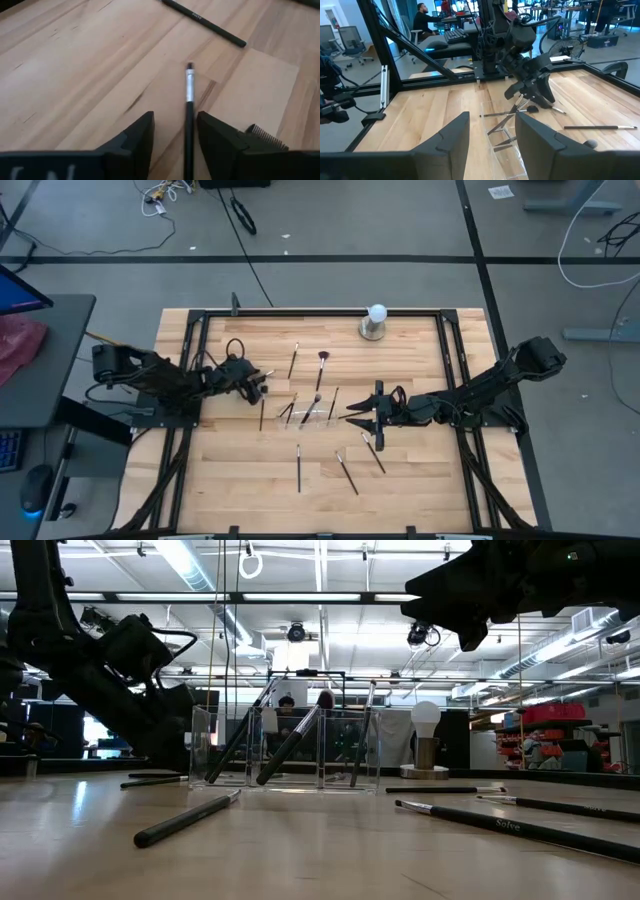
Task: Put items in baskets/containers
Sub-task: Put the eyeshadow brush into the transparent organizer
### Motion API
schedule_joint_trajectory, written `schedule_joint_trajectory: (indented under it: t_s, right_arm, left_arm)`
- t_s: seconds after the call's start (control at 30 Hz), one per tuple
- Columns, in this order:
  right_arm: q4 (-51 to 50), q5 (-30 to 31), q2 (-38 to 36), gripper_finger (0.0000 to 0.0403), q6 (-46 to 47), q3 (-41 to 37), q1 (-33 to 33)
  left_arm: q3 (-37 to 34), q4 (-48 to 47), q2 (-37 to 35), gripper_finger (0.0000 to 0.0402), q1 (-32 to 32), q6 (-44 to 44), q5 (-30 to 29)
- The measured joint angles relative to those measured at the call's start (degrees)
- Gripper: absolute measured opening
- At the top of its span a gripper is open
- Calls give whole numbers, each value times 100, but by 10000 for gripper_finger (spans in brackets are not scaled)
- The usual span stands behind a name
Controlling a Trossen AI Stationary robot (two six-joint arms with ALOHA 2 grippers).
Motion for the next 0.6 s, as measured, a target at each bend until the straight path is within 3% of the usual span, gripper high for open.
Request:
schedule_joint_trajectory:
  t_s: [0.37,0.6]
  right_arm:
    - [-4,0,0,160,-26,0,0]
    - [-4,0,0,160,-28,0,0]
  left_arm:
    - [11,515,586,86,379,125,523]
    - [20,596,745,13,386,158,611]
